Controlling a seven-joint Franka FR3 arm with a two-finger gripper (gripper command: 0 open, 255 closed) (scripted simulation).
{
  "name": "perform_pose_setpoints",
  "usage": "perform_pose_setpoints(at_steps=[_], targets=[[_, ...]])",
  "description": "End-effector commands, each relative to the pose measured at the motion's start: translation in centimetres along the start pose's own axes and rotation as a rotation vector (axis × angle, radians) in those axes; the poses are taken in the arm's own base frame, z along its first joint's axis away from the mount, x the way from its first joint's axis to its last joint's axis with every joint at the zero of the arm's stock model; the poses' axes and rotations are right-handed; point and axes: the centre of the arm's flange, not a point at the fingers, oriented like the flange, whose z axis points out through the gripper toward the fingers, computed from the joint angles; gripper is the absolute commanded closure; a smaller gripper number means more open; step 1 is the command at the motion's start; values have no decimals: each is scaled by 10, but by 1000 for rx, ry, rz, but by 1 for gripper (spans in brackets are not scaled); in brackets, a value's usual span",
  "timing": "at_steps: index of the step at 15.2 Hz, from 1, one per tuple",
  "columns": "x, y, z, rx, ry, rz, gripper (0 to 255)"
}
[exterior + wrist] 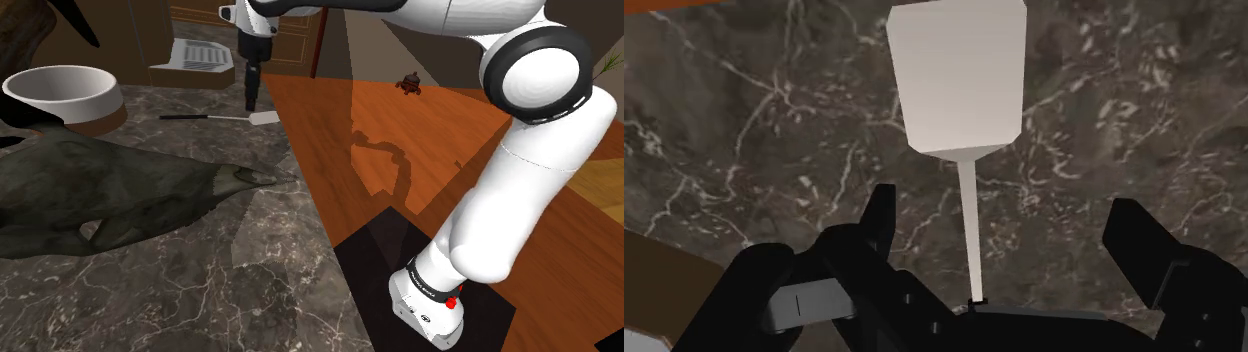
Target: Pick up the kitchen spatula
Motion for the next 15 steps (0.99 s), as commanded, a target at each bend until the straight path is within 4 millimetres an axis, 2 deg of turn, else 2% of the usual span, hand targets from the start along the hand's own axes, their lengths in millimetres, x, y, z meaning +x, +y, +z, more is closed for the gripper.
perform_pose_setpoints(at_steps=[1,4,5,12,14,15], targets=[[27,0,3,-11,7,-59,0],[65,-5,4,-27,16,-146,0],[67,-5,4,-28,17,-151,0],[65,-4,44,-28,17,-151,0],[65,-4,44,-28,17,-151,0],[65,-4,45,-28,17,-151,255]])
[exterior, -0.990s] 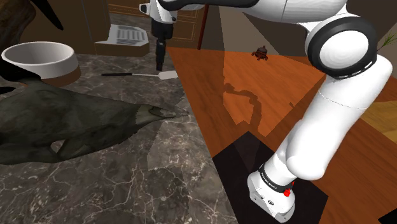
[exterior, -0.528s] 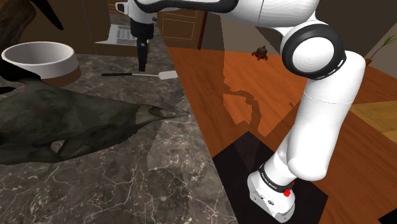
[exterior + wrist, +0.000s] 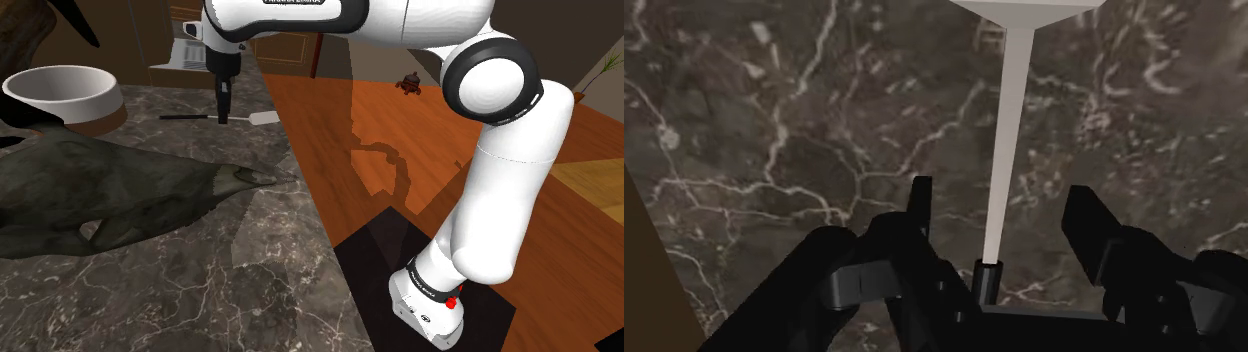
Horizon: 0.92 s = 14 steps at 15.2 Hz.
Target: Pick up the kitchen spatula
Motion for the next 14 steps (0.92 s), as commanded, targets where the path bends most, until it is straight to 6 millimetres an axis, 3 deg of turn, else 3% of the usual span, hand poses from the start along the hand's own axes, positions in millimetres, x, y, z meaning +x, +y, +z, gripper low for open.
perform_pose_setpoints(at_steps=[1,9,14], targets=[[0,0,1,0,0,0,255],[0,0,1,0,0,0,255],[2,0,-26,0,0,0,255]])
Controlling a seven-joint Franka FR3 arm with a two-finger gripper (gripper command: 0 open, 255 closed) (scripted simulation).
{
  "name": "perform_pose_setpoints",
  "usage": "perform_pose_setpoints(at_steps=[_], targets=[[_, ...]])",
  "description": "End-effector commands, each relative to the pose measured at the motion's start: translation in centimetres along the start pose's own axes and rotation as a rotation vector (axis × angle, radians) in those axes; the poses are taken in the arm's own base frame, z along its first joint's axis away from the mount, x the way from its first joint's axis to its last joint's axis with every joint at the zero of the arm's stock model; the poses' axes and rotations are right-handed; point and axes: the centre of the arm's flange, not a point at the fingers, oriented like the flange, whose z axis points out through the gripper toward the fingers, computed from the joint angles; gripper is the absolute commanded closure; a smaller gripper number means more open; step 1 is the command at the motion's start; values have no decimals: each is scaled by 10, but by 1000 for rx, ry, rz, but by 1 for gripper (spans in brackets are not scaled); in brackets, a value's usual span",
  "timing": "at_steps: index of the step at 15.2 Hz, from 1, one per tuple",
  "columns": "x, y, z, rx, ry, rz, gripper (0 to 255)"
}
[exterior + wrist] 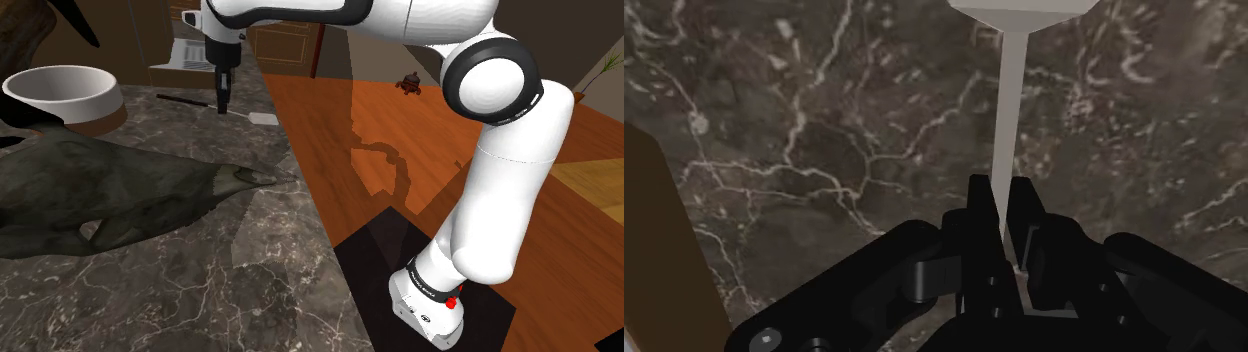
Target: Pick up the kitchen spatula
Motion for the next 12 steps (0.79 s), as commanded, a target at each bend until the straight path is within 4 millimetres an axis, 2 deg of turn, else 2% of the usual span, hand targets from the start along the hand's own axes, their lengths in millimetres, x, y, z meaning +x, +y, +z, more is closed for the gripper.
perform_pose_setpoints(at_steps=[1,10,12], targets=[[1,0,-11,0,0,0,255],[5,0,-59,0,0,0,255],[5,0,-59,0,0,0,255]])
